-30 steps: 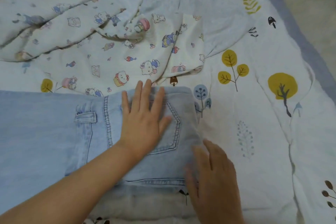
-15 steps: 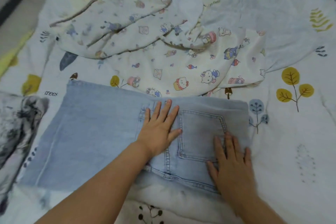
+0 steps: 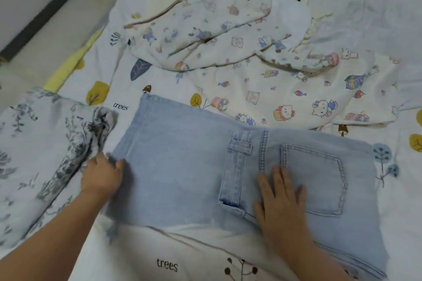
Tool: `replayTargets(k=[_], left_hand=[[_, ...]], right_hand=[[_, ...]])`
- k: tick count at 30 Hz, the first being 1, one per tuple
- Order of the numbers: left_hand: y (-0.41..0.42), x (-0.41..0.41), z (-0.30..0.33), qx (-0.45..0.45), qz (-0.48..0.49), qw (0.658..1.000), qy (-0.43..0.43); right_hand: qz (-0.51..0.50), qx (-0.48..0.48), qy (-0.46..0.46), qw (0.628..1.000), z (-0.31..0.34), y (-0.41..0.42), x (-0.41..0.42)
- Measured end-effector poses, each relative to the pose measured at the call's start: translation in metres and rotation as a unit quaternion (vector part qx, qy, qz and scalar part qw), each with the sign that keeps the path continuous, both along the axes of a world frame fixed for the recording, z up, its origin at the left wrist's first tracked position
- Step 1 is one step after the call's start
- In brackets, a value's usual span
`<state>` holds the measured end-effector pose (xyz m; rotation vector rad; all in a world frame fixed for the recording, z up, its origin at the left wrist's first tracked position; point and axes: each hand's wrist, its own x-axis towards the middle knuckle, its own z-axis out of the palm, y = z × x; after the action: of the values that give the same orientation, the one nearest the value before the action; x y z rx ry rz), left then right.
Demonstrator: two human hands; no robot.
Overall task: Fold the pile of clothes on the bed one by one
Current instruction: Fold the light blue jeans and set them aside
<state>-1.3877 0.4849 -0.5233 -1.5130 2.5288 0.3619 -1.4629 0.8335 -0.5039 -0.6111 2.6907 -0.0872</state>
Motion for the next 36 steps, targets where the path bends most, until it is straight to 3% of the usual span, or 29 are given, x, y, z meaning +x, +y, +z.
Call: replayTargets(k=[7,12,18,21,25,29,32,34,36], left_hand=[[-0.031,0.002,0.004,0.14,0.002,0.99,0.004],[-0.025,-0.004,0.034,0.266,0.016,0.957,0.11],[0.038,-0.043,0.113,0.245,-0.129,0.94,0.197],[0.101,-0.064,0.144,0.214,-0.249,0.921,0.208],[0.191,-0.083,0.138,0.25,-0.335,0.883,0.213],[0.27,-0.092,0.091,0.268,-0.32,0.888,0.191],[0.315,-0.082,0.051,0.272,-0.355,0.887,0.117],[0.332,-0.069,0.033,0.278,-0.436,0.855,0.029],[0.334,-0.061,0.029,0.273,-0.488,0.829,0.014]], right_hand=[[0.003,0.04,-0.012,0.999,-0.007,-0.009,0.0],[0.004,0.04,-0.004,0.999,-0.008,-0.008,-0.004],[0.045,0.018,-0.052,0.997,-0.01,0.017,-0.014],[0.035,-0.031,-0.06,0.997,0.005,0.032,-0.019],[-0.068,-0.148,-0.078,0.984,0.023,0.06,-0.026],[-0.178,-0.245,-0.068,0.951,0.031,0.091,-0.037],[-0.283,-0.297,-0.101,0.906,0.03,0.107,-0.045],[-0.331,-0.301,-0.139,0.883,0.023,0.108,-0.049],[-0.354,-0.305,-0.191,0.863,0.015,0.098,-0.052]])
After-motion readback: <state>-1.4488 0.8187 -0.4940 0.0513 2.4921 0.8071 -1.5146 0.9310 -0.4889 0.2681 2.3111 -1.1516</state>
